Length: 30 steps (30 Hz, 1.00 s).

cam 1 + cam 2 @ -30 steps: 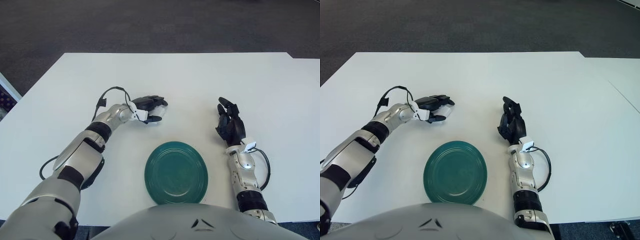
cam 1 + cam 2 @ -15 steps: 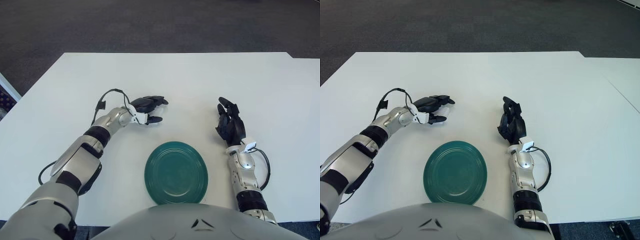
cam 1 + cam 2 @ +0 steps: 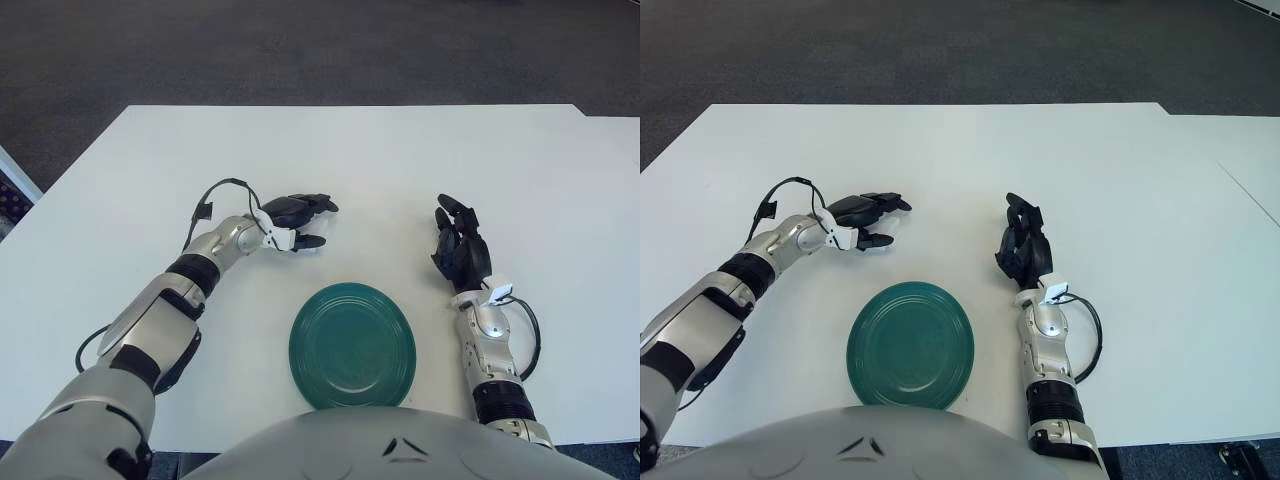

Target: Put the charger into the plate.

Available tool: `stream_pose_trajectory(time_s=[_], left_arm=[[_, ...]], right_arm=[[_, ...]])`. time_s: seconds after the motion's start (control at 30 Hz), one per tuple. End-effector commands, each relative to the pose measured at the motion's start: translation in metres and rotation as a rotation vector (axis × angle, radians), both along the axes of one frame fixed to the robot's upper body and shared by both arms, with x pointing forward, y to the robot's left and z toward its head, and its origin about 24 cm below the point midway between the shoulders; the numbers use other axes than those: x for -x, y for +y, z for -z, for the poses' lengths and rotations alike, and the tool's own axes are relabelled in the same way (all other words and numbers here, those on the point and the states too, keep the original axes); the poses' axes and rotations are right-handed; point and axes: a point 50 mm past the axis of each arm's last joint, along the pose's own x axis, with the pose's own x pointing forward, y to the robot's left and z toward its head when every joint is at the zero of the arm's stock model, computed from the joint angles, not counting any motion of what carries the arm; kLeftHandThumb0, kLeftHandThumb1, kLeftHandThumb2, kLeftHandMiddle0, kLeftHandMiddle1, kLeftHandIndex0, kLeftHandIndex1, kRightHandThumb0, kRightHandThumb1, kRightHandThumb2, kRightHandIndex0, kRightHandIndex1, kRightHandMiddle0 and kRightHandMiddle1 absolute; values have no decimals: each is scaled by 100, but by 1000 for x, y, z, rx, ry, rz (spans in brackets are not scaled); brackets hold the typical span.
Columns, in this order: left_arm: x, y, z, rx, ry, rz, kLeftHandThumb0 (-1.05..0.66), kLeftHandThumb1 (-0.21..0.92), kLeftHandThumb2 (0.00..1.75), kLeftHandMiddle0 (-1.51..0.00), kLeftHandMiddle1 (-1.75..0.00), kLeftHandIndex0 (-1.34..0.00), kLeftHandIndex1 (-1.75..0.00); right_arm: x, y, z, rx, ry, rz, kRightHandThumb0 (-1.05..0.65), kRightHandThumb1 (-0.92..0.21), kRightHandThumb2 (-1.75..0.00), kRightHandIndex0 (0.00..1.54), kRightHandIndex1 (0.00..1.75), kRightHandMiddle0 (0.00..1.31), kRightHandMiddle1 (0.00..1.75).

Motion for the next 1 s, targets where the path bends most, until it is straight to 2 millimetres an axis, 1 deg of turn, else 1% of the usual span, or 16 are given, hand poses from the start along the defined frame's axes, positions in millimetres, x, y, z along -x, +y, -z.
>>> stream_pose_trajectory(time_s=[0.0,0.3,0.63,0.83,0.97], left_arm=[[9,10,17,-58,95,-11,-105,92,61,-26,-1,-1,-92],[12,12,21,-101,118,5,-105,92,61,-23,0,0,-87],[14,19,32,-166,128,-11,-105,92,54,-20,0,0,-87],[21,27,43,-238,169,-14,-105,92,48,-16,0,0,-85],[24,31,46,-251,177,-15,-105,92,45,-14,0,0,-84]], right_arm=[[55,10,68,-92,392,30,-82,-92,-84,40,0,1,80],[54,10,68,-84,388,25,-82,-92,-84,40,0,0,79],[54,10,68,-80,381,21,-81,-92,-85,41,1,0,80],[54,9,68,-68,382,20,-82,-92,-86,41,0,0,79],[54,8,68,-63,383,21,-82,-92,-87,40,0,0,77]])
